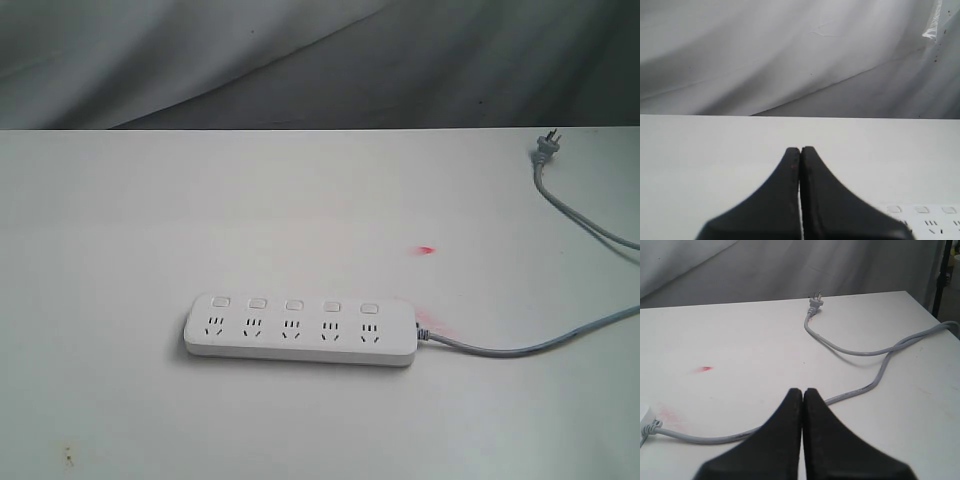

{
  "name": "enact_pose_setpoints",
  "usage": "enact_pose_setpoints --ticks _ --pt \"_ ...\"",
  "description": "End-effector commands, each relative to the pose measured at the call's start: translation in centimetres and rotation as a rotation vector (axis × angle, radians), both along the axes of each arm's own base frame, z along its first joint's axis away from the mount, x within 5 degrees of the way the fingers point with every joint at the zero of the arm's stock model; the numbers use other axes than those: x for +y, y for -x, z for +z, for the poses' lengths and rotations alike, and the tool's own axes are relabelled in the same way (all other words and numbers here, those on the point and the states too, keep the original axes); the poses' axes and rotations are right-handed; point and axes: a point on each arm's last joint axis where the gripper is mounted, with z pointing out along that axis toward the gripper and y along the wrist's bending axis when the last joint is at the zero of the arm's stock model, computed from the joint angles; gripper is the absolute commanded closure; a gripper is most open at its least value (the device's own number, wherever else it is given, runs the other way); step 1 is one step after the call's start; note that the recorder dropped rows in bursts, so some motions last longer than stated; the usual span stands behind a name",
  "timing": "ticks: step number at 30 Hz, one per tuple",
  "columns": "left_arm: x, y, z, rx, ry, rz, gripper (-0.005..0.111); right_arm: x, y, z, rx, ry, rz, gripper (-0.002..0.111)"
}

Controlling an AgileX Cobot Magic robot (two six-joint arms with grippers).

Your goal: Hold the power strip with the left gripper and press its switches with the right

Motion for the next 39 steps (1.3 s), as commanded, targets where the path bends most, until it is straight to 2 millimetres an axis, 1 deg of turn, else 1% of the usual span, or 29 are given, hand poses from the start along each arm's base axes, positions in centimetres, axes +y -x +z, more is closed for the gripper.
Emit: enact_pose_setpoints --ticks 1,6,39 --pt "0.0 0.1 -0.8 0.079 -0.014 -0.007 0.107 -0.1 0.0 -0.1 -0.001 0.014 -0.007 0.108" --pt "-0.1 0.3 -2.0 0.207 -0.013 -0.016 0.107 -0.1 0.0 -0.1 -0.001 0.014 -0.007 0.108" --pt "-0.1 0.3 -1.9 0.203 -0.018 -0.017 0.107 -0.1 0.0 -0.1 -0.001 0.014 -0.007 0.108"
